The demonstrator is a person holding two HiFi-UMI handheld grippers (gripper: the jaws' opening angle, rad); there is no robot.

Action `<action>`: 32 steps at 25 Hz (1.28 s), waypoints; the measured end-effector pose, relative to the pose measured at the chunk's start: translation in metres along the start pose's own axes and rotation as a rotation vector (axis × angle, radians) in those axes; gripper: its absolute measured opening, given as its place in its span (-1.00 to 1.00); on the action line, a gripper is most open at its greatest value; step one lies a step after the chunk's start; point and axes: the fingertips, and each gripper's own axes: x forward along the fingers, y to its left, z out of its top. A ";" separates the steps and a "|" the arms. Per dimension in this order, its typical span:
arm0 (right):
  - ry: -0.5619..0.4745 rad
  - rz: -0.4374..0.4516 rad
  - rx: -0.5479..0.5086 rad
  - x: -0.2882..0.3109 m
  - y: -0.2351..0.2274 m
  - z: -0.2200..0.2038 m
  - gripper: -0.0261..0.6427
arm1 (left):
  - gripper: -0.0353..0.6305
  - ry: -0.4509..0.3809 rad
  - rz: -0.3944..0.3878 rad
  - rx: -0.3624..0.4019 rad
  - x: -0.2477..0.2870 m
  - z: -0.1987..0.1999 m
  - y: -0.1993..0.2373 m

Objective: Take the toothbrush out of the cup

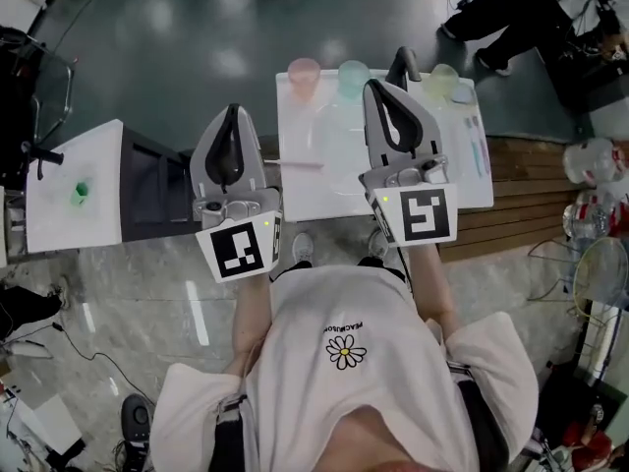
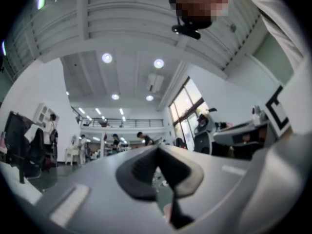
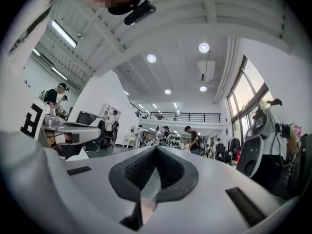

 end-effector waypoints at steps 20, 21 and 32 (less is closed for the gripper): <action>0.021 -0.064 0.067 -0.074 -0.072 -0.027 -0.92 | -0.87 -0.036 -0.078 0.036 0.025 0.027 -0.098; 0.020 -0.069 0.071 -0.075 -0.074 -0.028 -0.92 | -0.87 -0.034 -0.082 0.039 0.025 0.027 -0.100; 0.020 -0.081 0.062 -0.075 -0.084 -0.026 -0.92 | -0.87 -0.019 -0.082 0.045 0.025 0.022 -0.104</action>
